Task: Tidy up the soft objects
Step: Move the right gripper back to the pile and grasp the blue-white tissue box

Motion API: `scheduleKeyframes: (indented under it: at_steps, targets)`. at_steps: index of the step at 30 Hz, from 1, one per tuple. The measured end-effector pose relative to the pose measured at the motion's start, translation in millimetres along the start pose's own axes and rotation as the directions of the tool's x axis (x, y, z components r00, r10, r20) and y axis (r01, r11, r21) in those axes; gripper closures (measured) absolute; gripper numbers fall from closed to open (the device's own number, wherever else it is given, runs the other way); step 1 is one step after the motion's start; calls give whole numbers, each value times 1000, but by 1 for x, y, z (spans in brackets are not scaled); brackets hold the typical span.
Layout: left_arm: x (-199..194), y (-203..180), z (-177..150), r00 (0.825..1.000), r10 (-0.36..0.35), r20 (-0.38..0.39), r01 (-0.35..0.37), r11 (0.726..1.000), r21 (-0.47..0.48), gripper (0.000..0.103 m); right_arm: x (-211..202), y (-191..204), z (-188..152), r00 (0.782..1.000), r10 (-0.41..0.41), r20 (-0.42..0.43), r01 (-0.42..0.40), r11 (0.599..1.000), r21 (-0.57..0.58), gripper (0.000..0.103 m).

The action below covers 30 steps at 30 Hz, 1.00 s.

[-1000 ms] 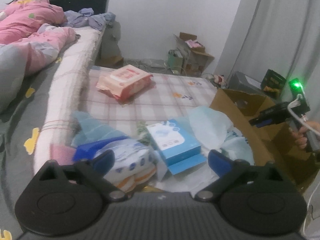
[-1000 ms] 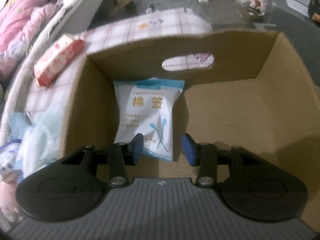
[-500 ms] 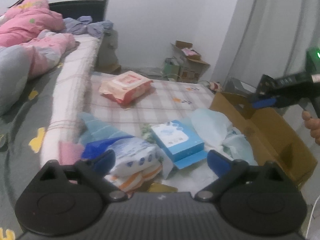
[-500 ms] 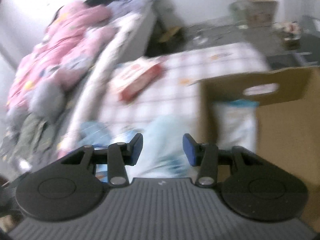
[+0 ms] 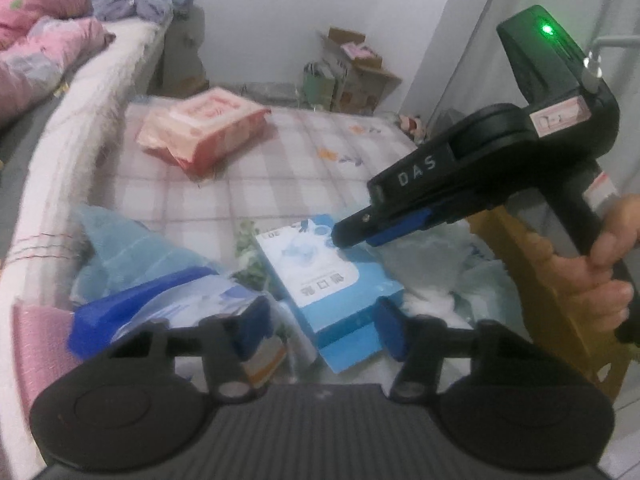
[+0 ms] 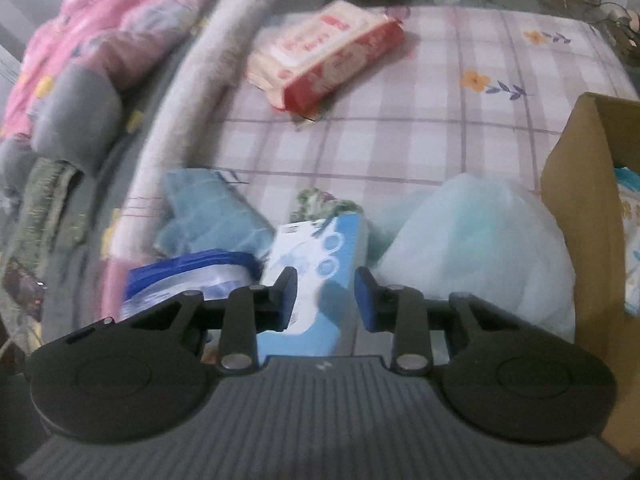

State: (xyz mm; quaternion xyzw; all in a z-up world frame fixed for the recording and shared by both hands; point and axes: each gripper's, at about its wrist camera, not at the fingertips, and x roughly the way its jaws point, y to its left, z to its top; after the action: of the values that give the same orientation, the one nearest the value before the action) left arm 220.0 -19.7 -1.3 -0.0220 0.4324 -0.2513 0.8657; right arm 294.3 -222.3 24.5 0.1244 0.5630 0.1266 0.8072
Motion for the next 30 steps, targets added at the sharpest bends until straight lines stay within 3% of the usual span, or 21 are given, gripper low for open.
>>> scheduleKeyframes:
  at_steps: [6, 15, 20, 30]
  targets:
    - [25, 8, 10, 997, -43, -69, 40, 998, -48, 46, 18, -13, 3, 998, -5, -58, 7, 999, 35, 73]
    - [34, 7, 18, 995, -54, -85, 49, 997, -63, 42, 36, -18, 11, 991, 63, -117, -54, 996, 77, 73]
    - [27, 4, 18, 997, -32, -72, 27, 997, -69, 44, 32, -18, 9, 993, 83, -89, -75, 994, 83, 74]
    - [-32, -17, 31, 999, -13, 47, 16, 998, -58, 44, -19, -5, 2, 986, 164, 20, -165, 984, 71, 75]
